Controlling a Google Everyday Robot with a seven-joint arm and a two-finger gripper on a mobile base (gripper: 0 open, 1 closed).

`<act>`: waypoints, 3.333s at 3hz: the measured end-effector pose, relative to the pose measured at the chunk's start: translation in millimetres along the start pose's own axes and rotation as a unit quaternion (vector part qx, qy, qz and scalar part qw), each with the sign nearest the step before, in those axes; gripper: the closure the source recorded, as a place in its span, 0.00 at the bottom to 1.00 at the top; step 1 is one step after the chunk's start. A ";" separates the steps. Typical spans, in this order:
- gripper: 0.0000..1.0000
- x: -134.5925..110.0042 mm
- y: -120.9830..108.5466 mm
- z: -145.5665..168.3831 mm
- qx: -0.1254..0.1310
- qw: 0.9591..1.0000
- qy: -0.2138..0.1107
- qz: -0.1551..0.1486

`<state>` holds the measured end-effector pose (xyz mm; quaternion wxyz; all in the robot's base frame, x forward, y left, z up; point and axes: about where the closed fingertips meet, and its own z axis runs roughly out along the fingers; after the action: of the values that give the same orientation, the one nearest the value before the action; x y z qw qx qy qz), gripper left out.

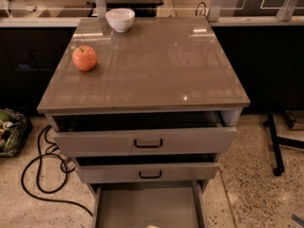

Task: Pick orange from bottom drawer and place on counter

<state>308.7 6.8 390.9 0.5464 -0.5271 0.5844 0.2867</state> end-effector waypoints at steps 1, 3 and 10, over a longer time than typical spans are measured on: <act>1.00 -0.2 0.2 0.4 -0.001 1.000 0.000 0.000; 1.00 -28.3 -46.5 -20.4 0.053 0.998 0.003 0.039; 1.00 -85.7 -199.5 -164.7 0.311 0.940 0.062 0.125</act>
Offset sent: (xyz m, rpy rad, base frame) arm 0.0290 -0.0150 0.0339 0.0142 0.0291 -0.0902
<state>425.6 -173.2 558.8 0.6055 -0.2702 0.7382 0.1241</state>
